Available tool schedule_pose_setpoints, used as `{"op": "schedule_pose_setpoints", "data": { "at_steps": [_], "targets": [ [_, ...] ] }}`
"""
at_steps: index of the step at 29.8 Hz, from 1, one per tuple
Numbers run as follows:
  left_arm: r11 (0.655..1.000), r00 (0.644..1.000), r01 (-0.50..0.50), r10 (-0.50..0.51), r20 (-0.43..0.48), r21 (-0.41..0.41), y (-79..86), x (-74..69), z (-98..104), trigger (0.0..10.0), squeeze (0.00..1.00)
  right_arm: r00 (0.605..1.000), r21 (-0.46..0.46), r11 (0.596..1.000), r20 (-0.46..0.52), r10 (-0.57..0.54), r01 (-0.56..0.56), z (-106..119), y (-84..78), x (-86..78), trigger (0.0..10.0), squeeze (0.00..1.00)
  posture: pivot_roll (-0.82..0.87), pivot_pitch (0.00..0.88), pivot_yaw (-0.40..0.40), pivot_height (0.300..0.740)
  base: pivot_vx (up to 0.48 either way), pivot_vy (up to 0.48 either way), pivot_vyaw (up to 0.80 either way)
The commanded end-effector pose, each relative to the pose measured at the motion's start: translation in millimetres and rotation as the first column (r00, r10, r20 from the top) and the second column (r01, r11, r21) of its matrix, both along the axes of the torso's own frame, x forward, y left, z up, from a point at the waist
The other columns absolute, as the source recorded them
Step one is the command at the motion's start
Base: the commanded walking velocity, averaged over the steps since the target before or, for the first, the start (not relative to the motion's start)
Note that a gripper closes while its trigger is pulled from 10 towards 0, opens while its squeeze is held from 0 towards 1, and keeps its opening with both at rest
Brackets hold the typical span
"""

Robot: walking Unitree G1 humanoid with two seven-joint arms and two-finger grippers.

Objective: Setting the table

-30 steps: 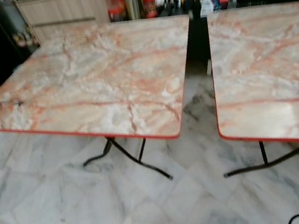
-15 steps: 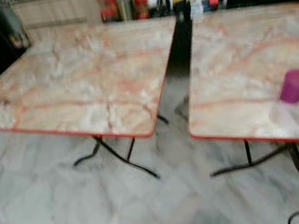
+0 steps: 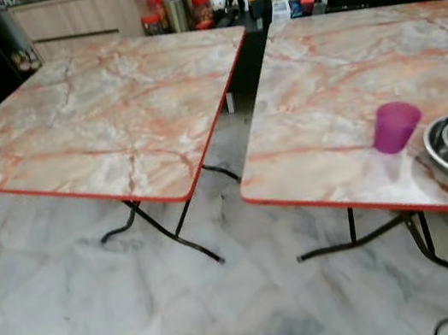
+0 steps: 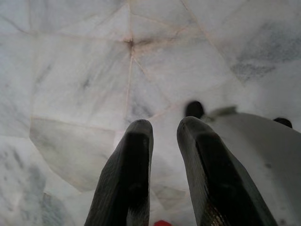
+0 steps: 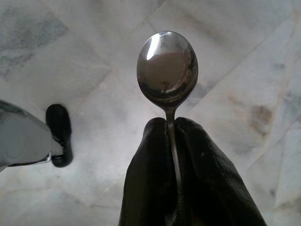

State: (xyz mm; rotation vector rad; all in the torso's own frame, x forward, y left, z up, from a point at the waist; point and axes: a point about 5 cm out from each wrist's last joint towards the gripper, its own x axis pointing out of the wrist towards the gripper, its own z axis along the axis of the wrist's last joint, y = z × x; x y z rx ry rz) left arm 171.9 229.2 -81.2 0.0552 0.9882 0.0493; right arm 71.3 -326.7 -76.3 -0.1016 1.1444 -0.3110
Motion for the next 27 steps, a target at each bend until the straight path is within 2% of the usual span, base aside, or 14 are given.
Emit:
{"op": "schedule_pose_setpoints", "data": {
  "at_steps": [1,27],
  "targets": [
    [1.000,1.000,-0.015,0.015,-0.019,0.016,7.9,-5.1,-0.6,10.0,0.00,1.000,0.003,1.000,0.014,-0.002,0.002,0.1,1.7,5.0,10.0,0.00,-0.01,0.056,0.033,0.740,0.000,-0.274,0.00],
    [1.000,1.000,-0.017,0.017,-0.019,0.007,6.3,-5.7,-1.2,10.0,0.00,1.000,-0.009,1.000,0.014,-0.005,0.005,0.7,0.2,4.3,10.0,0.00,-0.01,0.052,0.023,0.740,0.000,-0.277,0.00]
  ]
}}
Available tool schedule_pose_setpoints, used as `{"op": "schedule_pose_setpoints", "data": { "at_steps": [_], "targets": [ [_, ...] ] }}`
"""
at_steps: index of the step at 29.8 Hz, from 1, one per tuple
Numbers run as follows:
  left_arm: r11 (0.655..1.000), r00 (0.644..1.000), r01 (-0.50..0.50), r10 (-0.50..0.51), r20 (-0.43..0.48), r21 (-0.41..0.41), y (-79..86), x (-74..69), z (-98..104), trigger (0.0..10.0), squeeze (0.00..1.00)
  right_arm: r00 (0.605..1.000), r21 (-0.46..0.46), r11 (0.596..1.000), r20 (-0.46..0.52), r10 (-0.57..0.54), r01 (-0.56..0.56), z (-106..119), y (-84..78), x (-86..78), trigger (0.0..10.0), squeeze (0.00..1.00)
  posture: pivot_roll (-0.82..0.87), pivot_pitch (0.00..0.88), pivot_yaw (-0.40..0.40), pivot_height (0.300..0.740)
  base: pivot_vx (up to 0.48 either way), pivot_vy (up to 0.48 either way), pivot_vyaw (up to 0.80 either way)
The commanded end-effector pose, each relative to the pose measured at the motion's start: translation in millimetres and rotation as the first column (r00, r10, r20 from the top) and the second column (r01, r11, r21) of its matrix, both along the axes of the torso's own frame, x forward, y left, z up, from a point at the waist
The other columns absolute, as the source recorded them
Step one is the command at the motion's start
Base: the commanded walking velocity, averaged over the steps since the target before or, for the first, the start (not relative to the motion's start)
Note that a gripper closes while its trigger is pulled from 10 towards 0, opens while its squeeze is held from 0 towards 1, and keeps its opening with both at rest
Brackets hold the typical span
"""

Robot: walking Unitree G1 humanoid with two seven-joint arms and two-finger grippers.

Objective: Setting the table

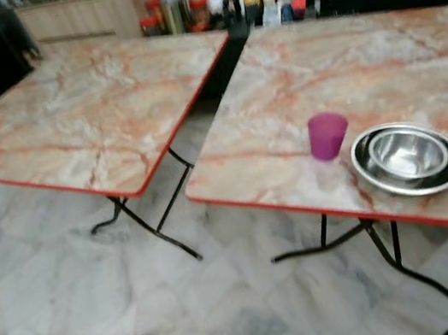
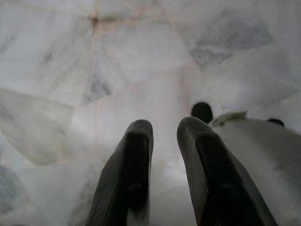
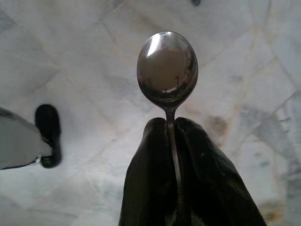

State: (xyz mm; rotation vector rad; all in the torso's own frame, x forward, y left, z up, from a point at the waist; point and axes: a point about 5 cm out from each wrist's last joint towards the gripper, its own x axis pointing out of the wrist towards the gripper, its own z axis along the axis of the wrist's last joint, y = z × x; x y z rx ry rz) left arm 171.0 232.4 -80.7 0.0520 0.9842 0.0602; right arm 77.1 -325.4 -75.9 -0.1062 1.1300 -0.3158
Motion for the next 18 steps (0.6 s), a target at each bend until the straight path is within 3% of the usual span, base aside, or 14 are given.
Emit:
{"op": "schedule_pose_setpoints", "data": {
  "at_steps": [1,11,18],
  "targets": [
    [1.000,1.000,-0.006,0.006,-0.024,0.004,3.1,-4.9,-1.7,10.0,0.00,1.000,-0.001,1.000,0.002,-0.006,0.006,0.4,-1.2,-1.4,10.0,0.00,-0.01,0.052,0.023,0.740,0.000,-0.277,0.00],
    [1.000,1.000,-0.008,0.008,-0.022,0.001,3.1,-4.7,-1.6,10.0,0.00,1.000,0.005,1.000,0.011,-0.022,0.022,0.3,-1.0,-1.7,10.0,0.00,-0.01,0.056,0.022,0.740,0.000,-0.277,0.00],
    [1.000,1.000,-0.009,0.009,-0.023,0.001,3.0,-4.8,-1.6,10.0,0.00,0.999,0.018,0.999,0.011,-0.033,0.033,-0.1,-0.5,-2.2,10.0,0.00,-0.01,0.057,0.022,0.740,0.000,-0.277,-0.74]
  ]
}}
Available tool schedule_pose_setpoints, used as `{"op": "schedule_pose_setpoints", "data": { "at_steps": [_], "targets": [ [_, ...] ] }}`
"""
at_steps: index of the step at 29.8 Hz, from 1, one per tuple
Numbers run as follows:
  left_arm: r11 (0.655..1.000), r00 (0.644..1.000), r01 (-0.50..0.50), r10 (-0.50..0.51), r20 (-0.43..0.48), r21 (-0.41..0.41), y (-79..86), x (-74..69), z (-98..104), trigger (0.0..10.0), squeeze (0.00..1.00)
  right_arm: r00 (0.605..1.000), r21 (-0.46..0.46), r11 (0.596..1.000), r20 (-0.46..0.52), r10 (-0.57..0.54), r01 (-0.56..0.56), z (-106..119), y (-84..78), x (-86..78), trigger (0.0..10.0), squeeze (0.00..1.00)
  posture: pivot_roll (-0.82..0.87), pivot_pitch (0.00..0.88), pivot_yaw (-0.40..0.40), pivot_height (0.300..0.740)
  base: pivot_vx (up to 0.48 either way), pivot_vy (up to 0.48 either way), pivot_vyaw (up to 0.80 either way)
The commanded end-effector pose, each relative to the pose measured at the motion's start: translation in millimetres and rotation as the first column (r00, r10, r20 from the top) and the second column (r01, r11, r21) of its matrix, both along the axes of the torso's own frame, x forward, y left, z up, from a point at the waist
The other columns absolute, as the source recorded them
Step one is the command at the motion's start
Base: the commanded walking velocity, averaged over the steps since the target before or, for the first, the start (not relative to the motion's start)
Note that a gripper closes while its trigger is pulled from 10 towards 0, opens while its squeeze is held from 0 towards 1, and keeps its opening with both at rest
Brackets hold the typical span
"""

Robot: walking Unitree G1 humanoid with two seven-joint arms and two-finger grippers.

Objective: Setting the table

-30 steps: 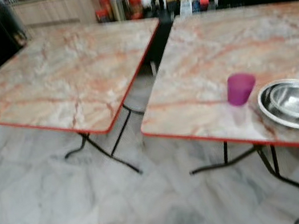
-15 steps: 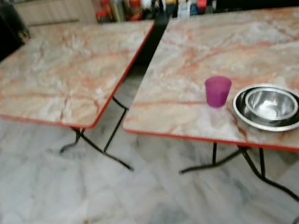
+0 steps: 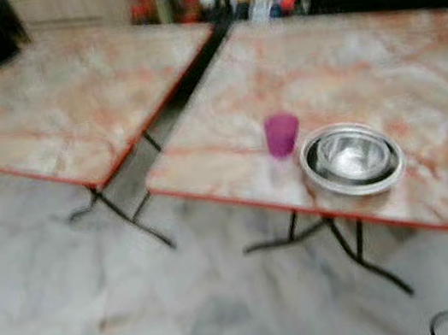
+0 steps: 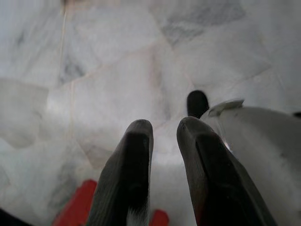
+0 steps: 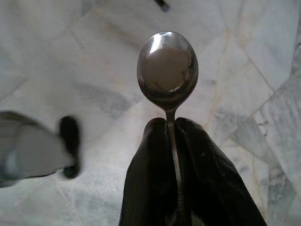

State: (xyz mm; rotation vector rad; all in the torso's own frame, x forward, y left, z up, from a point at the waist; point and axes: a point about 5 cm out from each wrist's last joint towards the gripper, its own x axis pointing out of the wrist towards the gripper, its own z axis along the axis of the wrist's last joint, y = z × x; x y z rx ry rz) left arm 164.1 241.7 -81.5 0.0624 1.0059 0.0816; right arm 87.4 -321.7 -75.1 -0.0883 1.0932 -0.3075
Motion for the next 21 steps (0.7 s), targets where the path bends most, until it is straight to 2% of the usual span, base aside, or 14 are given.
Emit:
{"op": "schedule_pose_setpoints", "data": {
  "at_steps": [1,8,21],
  "targets": [
    [1.000,1.000,0.005,-0.005,-0.001,-0.017,-6.2,2.2,-0.8,10.0,0.00,0.999,0.004,0.999,-0.028,-0.034,0.034,-0.9,-4.2,-12.5,10.0,0.00,-0.01,0.057,0.022,0.740,0.000,-0.277,-0.71],
    [1.000,1.000,0.007,-0.007,0.000,-0.018,-6.8,2.2,-0.9,10.0,0.00,0.999,0.008,0.999,-0.028,-0.037,0.038,-0.9,-4.4,-12.9,10.0,0.00,-0.02,0.057,0.019,0.740,0.000,-0.273,-0.71],
    [1.000,1.000,0.014,-0.014,-0.009,-0.011,-7.3,1.6,-1.5,10.0,0.00,0.999,0.012,0.999,-0.005,-0.039,0.039,0.2,-5.2,-11.9,10.0,0.00,-0.02,0.065,0.016,0.740,0.000,0.000,0.00]
  ]
}}
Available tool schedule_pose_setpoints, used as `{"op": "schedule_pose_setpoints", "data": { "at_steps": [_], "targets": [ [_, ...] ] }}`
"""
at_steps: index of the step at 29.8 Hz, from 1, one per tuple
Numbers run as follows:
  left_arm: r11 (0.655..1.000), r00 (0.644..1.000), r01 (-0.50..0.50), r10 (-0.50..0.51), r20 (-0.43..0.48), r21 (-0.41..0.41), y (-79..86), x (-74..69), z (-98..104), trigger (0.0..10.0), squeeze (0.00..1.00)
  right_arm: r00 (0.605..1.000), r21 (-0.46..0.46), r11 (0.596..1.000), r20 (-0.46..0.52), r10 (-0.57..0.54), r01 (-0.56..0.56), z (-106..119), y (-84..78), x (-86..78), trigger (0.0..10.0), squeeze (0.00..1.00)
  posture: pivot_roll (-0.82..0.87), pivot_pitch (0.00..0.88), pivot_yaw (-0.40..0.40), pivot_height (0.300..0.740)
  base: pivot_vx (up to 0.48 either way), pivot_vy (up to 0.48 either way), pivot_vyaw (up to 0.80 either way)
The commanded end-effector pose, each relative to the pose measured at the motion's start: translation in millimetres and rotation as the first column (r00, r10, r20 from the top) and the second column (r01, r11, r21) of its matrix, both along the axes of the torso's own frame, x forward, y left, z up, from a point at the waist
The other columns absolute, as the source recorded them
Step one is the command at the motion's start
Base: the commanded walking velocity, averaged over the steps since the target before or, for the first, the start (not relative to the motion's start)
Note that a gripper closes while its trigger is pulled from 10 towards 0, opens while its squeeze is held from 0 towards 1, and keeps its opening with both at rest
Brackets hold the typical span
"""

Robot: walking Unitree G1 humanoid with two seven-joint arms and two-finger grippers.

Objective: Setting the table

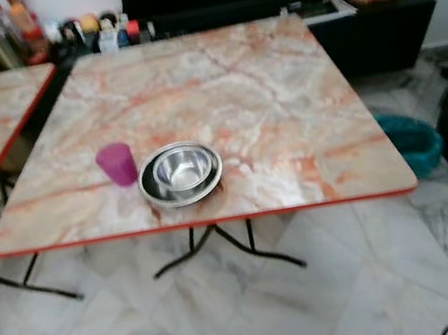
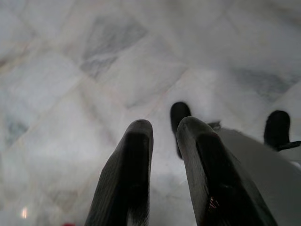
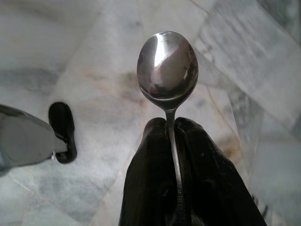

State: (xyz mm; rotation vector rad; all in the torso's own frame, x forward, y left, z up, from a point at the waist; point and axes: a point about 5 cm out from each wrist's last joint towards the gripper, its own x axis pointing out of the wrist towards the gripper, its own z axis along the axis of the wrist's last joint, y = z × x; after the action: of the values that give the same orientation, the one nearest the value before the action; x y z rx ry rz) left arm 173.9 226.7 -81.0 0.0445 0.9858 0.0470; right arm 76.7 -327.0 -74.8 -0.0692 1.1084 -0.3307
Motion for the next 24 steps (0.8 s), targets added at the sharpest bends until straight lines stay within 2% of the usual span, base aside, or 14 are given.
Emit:
{"op": "schedule_pose_setpoints", "data": {
  "at_steps": [1,10,17,24],
  "targets": [
    [1.000,1.000,-0.007,0.008,-0.030,0.020,7.6,-8.3,-2.1,10.0,0.00,1.000,0.005,1.000,0.009,-0.007,0.007,0.0,0.0,-1.1,10.0,0.00,-0.02,0.065,0.016,0.740,0.000,0.000,0.00],
    [1.000,0.999,-0.001,0.002,-0.032,0.026,8.0,-8.4,-2.0,10.0,0.00,0.998,-0.063,0.998,0.056,0.015,-0.012,3.5,-2.7,3.0,10.0,0.00,-0.05,0.066,0.016,0.740,0.000,0.000,0.00],
    [1.000,0.999,0.010,-0.010,-0.034,0.024,8.1,-8.7,-2.1,10.0,0.00,0.995,-0.076,0.996,0.075,0.059,-0.053,5.0,-2.1,6.1,10.0,0.00,-0.08,0.062,0.014,0.740,0.000,0.000,0.00],
    [0.999,0.999,0.021,-0.020,-0.035,0.028,8.2,-8.9,-2.1,10.0,0.00,0.991,-0.076,0.996,0.123,0.052,-0.043,6.5,-1.3,8.1,10.0,0.00,-0.10,0.053,0.019,0.740,0.000,0.000,0.00]
  ]
}}
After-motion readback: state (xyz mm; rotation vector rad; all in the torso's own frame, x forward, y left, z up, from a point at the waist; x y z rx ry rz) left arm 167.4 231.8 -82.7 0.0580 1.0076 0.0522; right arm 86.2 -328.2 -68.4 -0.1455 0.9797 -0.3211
